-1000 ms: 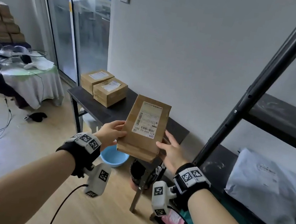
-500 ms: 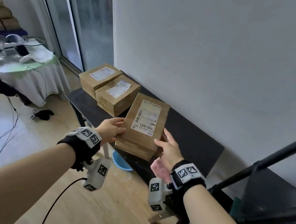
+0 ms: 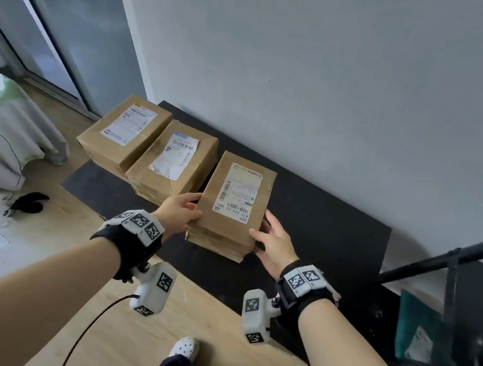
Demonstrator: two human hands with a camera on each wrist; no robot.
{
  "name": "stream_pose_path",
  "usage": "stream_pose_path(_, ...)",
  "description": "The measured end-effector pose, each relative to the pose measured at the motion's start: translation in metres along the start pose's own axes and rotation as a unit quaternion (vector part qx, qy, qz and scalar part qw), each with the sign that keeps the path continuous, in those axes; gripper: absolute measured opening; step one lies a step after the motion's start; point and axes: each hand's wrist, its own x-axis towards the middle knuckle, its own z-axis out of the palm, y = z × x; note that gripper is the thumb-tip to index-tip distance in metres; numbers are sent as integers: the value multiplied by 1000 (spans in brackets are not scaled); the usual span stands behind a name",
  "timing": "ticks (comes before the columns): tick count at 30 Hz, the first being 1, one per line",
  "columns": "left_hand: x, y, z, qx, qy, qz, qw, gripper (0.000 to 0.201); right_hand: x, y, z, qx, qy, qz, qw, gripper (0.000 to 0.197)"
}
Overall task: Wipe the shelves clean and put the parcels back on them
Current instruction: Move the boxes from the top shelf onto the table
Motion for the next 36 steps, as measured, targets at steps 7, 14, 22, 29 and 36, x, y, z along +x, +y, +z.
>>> stream_pose_path(7,33,1,-13,9,-43,1,999,49,25,4,18,11,44,5,999,61)
stream_pose_path(14,52,-2,-24,54,-59,23,997,59,38,6,34,2,75,3,997,62)
stream_pose_path(22,51,7,-37,178,-72,83,978,58,50,9,48,-23,127,-8,992,60)
stream_pose_path(29,31,35,-30,378,-65,181,905,50,20,9,41,-112,168,-18,979,50)
stream_pose_path(36,-10,52,48,504,-168,219,818,36,-48,5,-11,-235,207,-39,949,39)
